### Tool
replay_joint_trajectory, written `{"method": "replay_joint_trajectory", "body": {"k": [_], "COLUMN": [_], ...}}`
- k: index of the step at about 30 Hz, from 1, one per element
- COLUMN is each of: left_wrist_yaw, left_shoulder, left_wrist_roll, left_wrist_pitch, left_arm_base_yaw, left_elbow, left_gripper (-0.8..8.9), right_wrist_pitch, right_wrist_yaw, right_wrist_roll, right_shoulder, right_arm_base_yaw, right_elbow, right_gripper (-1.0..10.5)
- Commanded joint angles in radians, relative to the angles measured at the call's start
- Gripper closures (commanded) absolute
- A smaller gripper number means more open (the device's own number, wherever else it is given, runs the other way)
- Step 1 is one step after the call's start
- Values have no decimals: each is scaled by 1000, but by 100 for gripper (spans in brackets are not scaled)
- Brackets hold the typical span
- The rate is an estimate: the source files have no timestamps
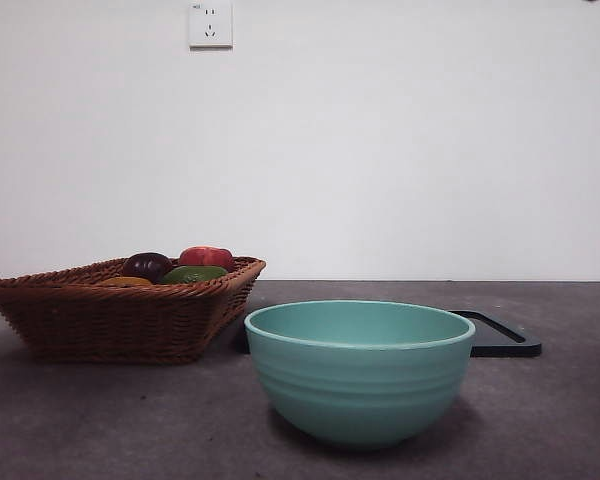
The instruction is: Pick up the wifruite, put it on the bowl, pick up the plate, put it on desk
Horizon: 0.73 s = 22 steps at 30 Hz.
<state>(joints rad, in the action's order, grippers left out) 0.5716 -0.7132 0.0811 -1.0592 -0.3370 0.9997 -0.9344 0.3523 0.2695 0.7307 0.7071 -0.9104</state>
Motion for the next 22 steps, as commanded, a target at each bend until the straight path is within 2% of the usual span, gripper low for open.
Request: {"method": "replay_joint_trajectory", "body": {"k": [1, 22], "left_wrist_yaw": [2, 2], "left_shoulder": [-5, -3], "left_wrist_roll": [5, 5], "left_wrist_pitch": [5, 4], "left_arm_base_yaw": [-5, -5], "left_elbow": [21, 21], "left_gripper": [817, 805], "right_wrist_pitch": [6, 15], "right_wrist_yaw": [3, -2], "right_wrist_roll": [-13, -15], "right_shoulder": [6, 6], "right_arm_base_yaw": [11, 11], "right_elbow": [-12, -12], "right_gripper": [941, 941]}}
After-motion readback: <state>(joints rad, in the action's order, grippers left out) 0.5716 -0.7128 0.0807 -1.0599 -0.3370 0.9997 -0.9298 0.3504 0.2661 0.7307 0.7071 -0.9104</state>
